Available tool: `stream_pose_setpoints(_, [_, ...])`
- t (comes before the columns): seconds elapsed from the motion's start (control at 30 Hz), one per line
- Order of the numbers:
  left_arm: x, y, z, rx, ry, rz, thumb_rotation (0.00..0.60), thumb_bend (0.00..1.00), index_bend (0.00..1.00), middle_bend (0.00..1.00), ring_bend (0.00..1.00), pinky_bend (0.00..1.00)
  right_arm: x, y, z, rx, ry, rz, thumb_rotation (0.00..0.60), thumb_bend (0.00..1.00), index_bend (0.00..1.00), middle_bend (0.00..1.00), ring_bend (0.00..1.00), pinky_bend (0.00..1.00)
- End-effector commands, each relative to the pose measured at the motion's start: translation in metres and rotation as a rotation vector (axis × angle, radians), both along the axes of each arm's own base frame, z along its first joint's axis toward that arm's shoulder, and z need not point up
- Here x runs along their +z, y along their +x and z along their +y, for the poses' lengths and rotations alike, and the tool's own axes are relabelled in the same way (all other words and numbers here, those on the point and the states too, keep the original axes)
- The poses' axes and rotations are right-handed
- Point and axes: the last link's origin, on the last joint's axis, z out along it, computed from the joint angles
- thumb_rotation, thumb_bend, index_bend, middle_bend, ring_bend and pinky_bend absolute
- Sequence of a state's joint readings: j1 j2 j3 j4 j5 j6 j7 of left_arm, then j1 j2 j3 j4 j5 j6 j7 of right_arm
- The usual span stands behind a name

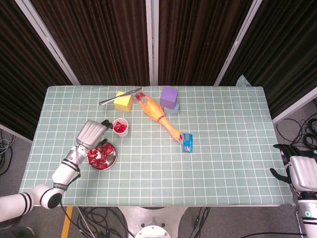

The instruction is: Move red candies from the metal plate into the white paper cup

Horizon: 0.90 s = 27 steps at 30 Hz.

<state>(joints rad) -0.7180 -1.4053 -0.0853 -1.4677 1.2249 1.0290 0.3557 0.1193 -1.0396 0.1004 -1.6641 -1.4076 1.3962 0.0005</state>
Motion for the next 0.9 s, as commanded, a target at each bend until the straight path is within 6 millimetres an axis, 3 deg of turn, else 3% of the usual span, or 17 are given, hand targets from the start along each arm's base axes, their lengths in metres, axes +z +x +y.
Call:
stream_pose_setpoints(0.03, [-0.005,-0.012,-0.02,0.003,-0.036,0.019,0.6,0.3,0.44,0.45,0.89,1.0,0.0,0.001,-0.001,0.006,0.0,0.0,0.6,0.1,0.26,0.29,0.26,0.58])
stream_pose_setpoints(0.4, [-0.044,-0.031,-0.029,0.028,-0.133,0.143,0.6,0.3,0.44,0.45,0.89,1.0,0.001,0.001,0.0,0.003,-0.001,0.004,0.6,0.1,0.26,0.29,0.26,0.58])
stream_pose_setpoints(0.9, [-0.056,-0.044,-0.042,0.065,-0.154,0.19,0.6,0.3,0.44,0.45,0.89,1.0,0.0,0.002,-0.001,-0.001,0.002,0.005,0.6,0.1,0.26,0.29,0.26,0.59])
